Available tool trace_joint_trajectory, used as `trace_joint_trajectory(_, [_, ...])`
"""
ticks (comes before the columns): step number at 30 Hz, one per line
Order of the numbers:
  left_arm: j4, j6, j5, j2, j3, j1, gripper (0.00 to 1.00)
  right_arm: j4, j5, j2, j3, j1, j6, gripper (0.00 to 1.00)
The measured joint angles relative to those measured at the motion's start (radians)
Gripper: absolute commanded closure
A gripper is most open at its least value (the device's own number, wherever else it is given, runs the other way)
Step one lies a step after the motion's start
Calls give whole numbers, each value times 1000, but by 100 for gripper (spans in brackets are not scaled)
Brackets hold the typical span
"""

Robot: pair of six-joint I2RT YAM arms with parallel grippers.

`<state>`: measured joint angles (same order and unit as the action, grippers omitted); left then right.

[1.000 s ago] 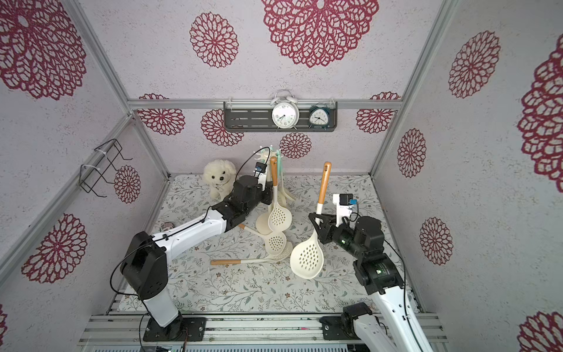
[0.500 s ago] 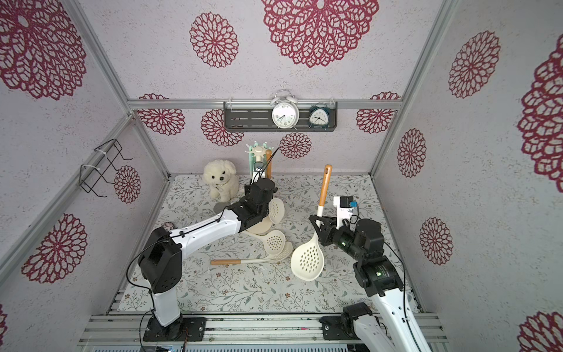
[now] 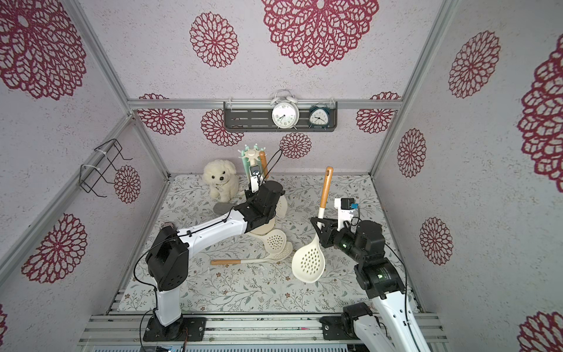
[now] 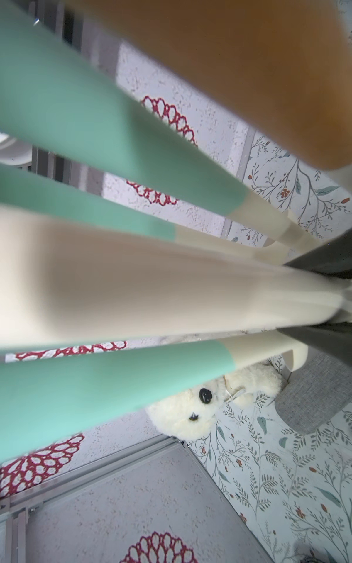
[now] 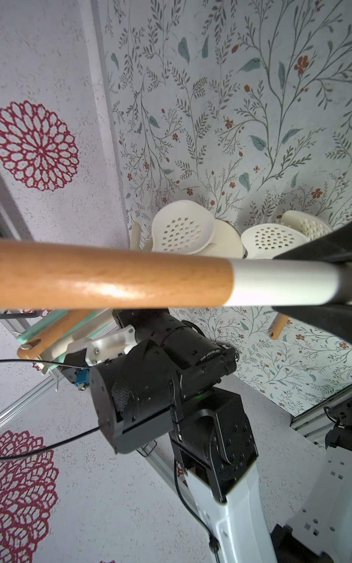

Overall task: Hang the skimmer on the kitchen utensil rack
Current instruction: Adjust the rack at the center of the board, then adjust the skimmer.

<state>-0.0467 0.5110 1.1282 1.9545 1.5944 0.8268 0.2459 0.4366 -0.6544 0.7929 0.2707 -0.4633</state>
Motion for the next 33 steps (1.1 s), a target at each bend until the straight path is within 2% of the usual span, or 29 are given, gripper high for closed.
trace_joint_trajectory(3, [6, 43, 6, 0, 2, 8, 46, 0, -6, 2, 0, 0, 0, 100])
trace_joint_trajectory(7, [41, 67, -8, -4, -2, 16, 26, 5, -16, 2, 0, -1, 6, 100])
trace_joint_trajectory(10, [77, 77, -43, -41, -55, 20, 18, 22, -27, 2, 0, -2, 22, 100])
trace_joint_trajectory(17, [100, 127, -113, -236, -251, 47, 11, 73, -68, 2, 17, -2, 85, 100])
trace_joint_trajectory(23, [122, 166, -239, -430, -401, 92, 9, 71, -73, -14, 48, -3, 116, 100])
trace_joint_trajectory(26, [146, 153, -349, -524, -483, 108, 11, 52, -35, -31, 48, -3, 123, 100])
trace_joint_trajectory(30, [148, 89, -549, -705, -602, 118, 12, -12, 105, -89, 48, -5, 132, 100])
trace_joint_trajectory(33, [69, 35, -714, -832, -575, 101, 8, -75, 215, -143, 48, -5, 130, 100])
